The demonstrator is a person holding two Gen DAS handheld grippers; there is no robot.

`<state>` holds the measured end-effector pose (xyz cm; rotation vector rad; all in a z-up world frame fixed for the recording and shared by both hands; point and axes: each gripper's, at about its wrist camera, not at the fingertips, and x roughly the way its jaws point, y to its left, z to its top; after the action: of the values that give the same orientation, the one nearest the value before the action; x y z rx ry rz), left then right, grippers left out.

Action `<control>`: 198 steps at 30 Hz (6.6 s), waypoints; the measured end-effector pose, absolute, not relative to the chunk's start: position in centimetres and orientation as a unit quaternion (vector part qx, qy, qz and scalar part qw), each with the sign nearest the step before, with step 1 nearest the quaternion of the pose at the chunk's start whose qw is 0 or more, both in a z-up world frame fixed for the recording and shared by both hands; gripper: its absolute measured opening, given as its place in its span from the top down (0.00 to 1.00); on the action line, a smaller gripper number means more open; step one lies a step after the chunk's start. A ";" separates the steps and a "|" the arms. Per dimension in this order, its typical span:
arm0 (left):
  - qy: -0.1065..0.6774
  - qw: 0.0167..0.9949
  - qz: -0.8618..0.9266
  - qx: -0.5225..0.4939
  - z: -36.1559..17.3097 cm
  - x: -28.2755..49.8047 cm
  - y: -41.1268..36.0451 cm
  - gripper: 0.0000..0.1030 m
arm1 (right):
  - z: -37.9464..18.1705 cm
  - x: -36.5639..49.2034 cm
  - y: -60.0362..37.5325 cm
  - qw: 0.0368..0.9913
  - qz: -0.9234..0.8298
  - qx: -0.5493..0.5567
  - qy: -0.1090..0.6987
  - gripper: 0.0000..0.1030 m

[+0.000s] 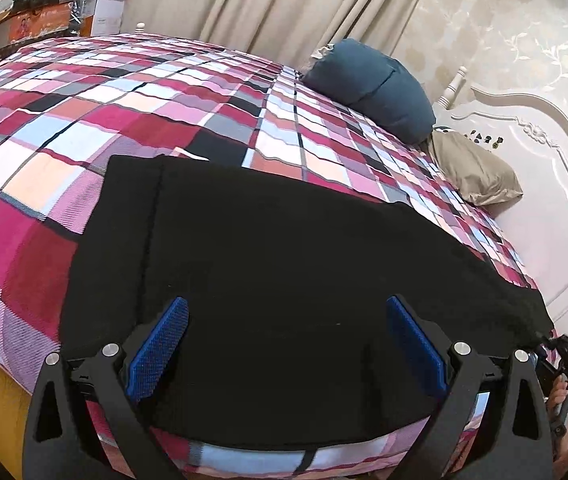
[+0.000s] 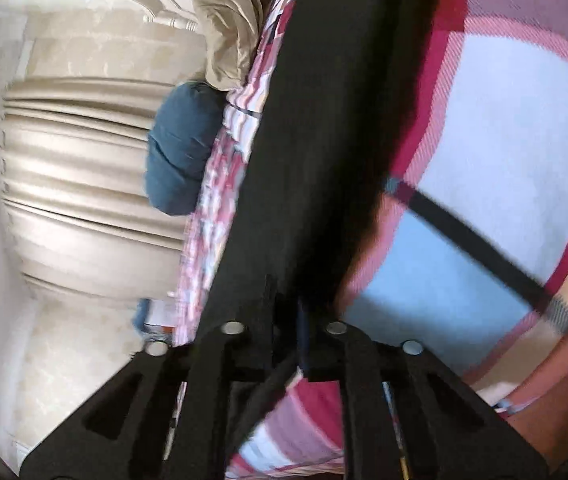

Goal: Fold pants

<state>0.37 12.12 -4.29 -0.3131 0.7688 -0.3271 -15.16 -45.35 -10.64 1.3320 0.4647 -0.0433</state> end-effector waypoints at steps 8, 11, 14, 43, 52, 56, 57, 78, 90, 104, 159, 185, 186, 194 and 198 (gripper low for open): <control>0.376 0.901 -0.149 -0.159 -4.6 0.9 13.1 0.05 | -10.3 -11.2 -38.8 0.754 0.084 0.595 0.265 0.70; 0.375 0.901 -0.150 -0.155 -4.4 0.9 13.0 0.05 | -10.6 -9.8 -36.1 0.746 0.117 0.587 0.291 0.70; 0.375 0.901 -0.152 -0.159 -4.3 0.6 13.1 0.05 | -10.4 -8.7 -34.3 0.750 0.132 0.567 0.313 0.70; 0.361 0.913 -0.135 -0.135 -3.1 1.2 13.3 0.05 | -2.3 -15.7 -45.4 0.845 0.047 0.436 0.307 0.44; 0.370 0.911 -0.132 -0.128 -2.0 2.6 10.9 0.05 | 1.0 -15.7 -66.9 0.855 -0.092 0.394 0.324 0.36; 0.383 0.906 -0.129 -0.128 -2.5 3.0 9.6 0.05 | -2.2 -14.9 -69.6 0.817 -0.146 0.420 0.367 0.40; 0.386 0.904 -0.129 -0.129 -2.6 3.1 9.3 0.05 | -2.8 -14.9 -69.1 0.819 -0.139 0.426 0.358 0.49; 0.400 0.899 -0.128 -0.128 -3.5 3.9 8.6 0.05 | -5.1 -18.0 -68.6 0.809 -0.168 0.440 0.352 0.83; 0.393 0.902 -0.126 -0.124 -2.9 3.8 9.3 0.05 | -4.4 -10.2 -72.2 0.818 -0.065 0.393 0.415 0.39; 0.402 0.887 -0.145 -0.176 -3.7 5.4 10.3 0.05 | -3.3 -6.0 -68.8 0.810 -0.028 0.335 0.481 0.83; 0.390 0.892 -0.161 -0.161 -4.8 2.3 11.2 0.05 | 2.1 3.7 -21.6 0.891 0.037 0.020 0.452 0.84; 0.393 0.894 -0.156 -0.147 -5.1 2.5 11.1 0.05 | -1.1 4.2 -17.3 0.876 0.077 0.027 0.476 0.75; 0.393 0.894 -0.155 -0.146 -5.2 2.5 11.0 0.05 | -1.2 4.2 -17.2 0.875 0.082 0.033 0.477 0.73; 0.397 0.895 -0.155 -0.132 -5.1 2.5 10.6 0.05 | -0.8 2.9 -16.0 0.861 0.169 0.092 0.471 0.56; 0.401 0.894 -0.155 -0.127 -5.0 2.6 10.6 0.05 | 1.0 1.6 -18.6 0.857 0.231 0.146 0.436 0.51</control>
<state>2.56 10.59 -4.95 -0.2631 0.8322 -0.3225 1.57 -18.58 1.05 0.3064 0.9168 0.4861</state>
